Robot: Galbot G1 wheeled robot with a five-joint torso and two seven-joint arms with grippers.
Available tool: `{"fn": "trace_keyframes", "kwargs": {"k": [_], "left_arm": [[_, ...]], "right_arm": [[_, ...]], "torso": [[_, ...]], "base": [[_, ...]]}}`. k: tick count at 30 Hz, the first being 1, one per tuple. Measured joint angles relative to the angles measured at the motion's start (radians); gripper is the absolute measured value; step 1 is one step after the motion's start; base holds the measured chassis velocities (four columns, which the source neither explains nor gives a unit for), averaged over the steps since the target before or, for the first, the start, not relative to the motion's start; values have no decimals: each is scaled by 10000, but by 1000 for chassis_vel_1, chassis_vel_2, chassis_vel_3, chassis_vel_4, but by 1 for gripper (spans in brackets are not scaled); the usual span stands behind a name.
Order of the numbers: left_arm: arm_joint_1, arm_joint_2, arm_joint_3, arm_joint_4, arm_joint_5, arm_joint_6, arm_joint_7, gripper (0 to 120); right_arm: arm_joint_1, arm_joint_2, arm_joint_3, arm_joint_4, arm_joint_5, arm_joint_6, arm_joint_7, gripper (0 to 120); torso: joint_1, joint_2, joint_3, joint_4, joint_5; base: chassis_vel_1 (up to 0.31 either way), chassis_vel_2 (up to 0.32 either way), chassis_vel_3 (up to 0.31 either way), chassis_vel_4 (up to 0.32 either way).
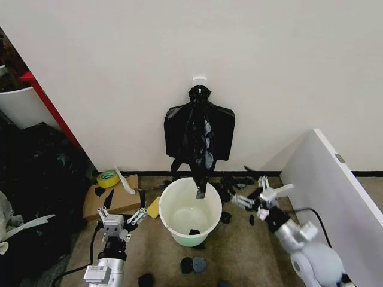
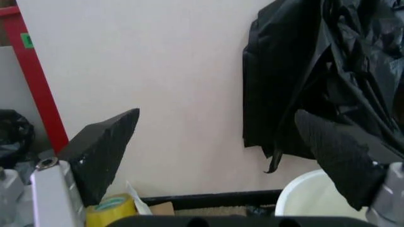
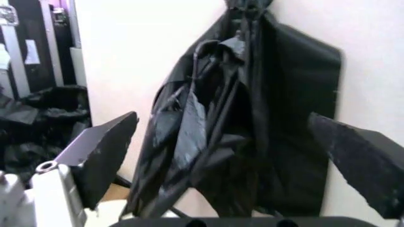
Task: Place the garbage bag over the trash bin.
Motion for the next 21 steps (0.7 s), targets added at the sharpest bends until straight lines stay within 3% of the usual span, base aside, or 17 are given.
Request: {"fn": "trace_keyframes", "kwargs": {"k": [8,21], "left_arm": [[57,-62,-40,-29,35,-15,1,97],[-11,-87,-118,5,16,-53,2,97]], "right_arm": [[1654,171,-1309,-609,509,-580,218,100],[2508,-58,-1658,-1591,1009,-695,261,52]], "torso": [[0,0,0,2,-3],[0,0,0,0,0]], "base": [[0,0,0,0],[0,0,0,0]]}}
